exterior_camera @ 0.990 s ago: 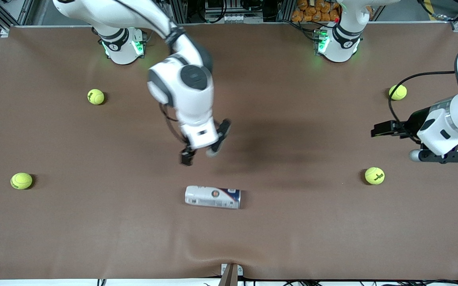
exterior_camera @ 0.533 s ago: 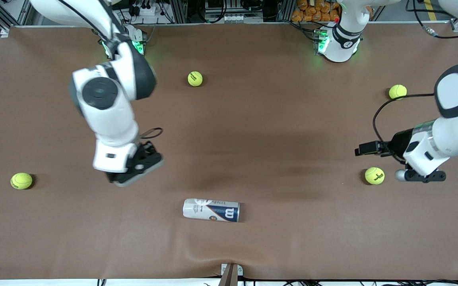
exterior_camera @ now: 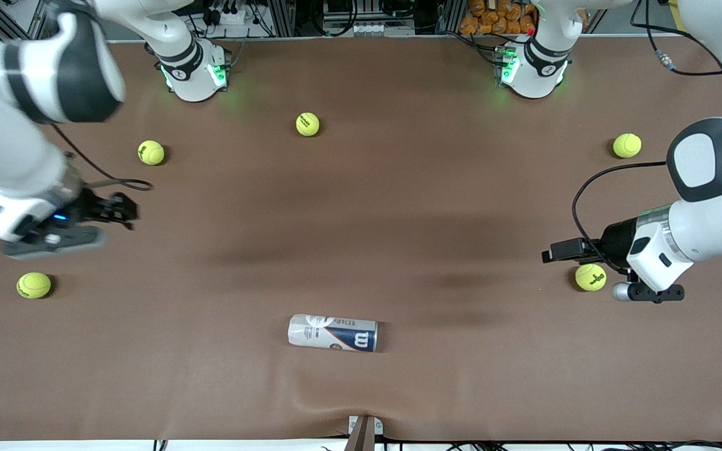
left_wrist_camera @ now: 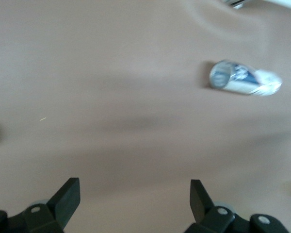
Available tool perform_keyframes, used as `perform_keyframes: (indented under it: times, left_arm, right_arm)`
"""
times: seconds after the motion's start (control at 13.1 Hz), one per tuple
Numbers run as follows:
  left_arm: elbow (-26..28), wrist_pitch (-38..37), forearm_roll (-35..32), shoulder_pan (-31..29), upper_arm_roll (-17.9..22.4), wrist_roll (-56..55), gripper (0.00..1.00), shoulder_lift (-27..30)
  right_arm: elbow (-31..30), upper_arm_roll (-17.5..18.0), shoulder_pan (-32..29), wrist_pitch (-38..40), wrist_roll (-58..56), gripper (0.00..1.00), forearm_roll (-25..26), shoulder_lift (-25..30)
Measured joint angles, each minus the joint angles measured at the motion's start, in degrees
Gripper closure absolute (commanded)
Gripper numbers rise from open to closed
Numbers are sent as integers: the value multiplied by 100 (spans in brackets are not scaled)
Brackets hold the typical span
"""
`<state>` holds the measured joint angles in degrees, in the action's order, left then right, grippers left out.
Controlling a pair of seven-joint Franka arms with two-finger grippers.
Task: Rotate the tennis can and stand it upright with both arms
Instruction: 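Open the right gripper and withdraw while the left gripper approaches, then move the open left gripper toward the can's open rim end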
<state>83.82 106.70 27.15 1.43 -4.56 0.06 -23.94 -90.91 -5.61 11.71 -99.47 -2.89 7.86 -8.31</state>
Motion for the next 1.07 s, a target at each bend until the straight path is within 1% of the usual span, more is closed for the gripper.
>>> perform_keyframes:
  times: [0.23, 0.38, 0.53, 0.61, 0.76, 1.07]
  left_arm:
    - [4, 368, 1086, -2, 4, 770, 0, -387]
    - [1, 488, 1650, -14, 12, 1339, 0, -641]
    - [1, 570, 2292, -8, 14, 1888, 0, -866]
    - [1, 598, 2604, 2, 12, 2119, 0, -973]
    - [0, 636, 3047, 68, -2, 2443, 0, -1136]
    - [2, 687, 3708, 397, -13, 2661, 0, -1217]
  right_arm:
    - [-79, -116, -224, 496, 98, 0, -190, 390]
    - [-309, -132, -405, 641, 397, 0, -426, 698]
    - [-563, -137, -685, 803, 571, 0, -770, 940]
    - [-622, -139, -836, 861, 578, 0, -904, 996]
    - [-604, -144, -1000, 951, 600, 0, -991, 1018]
    - [-449, -78, -996, 1313, 1109, 0, -975, 1027]
